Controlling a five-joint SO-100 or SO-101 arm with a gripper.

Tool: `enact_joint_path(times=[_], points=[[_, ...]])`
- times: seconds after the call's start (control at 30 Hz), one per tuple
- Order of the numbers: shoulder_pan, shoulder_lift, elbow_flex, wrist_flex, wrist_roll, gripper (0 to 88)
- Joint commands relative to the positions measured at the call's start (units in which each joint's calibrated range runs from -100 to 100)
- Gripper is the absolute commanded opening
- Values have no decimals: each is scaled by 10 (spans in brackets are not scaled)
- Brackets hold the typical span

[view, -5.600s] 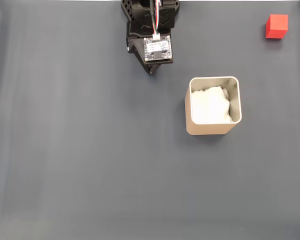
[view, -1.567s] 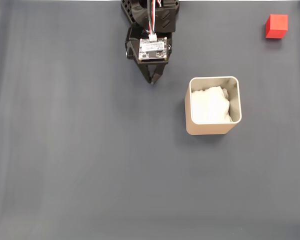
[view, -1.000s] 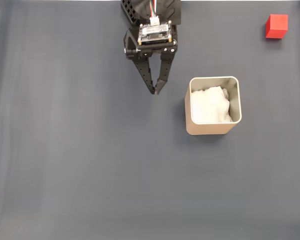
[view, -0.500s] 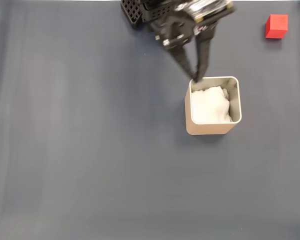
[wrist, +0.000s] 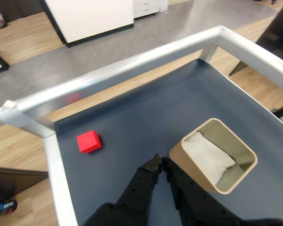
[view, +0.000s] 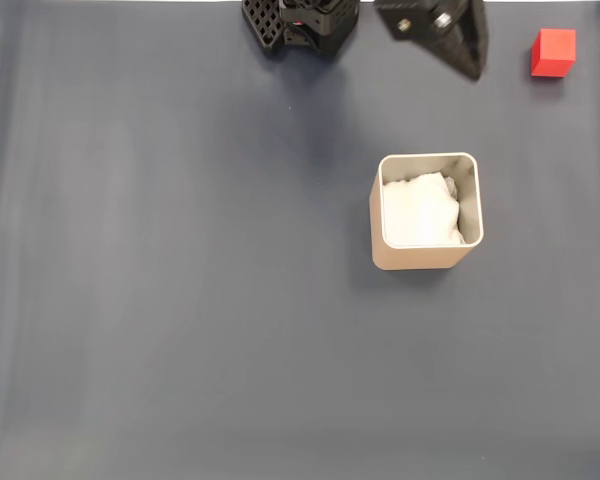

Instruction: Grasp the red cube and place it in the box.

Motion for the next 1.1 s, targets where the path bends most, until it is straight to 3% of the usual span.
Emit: enact_joint_path(times=[0.0,0.33,0.63,1.07], points=[[-48,21,-48,20,-3,28],[-141,102,-120,97,-24,29],[-207,165,-132,123,-37,82],[-239,248,-177,142,-39,145]])
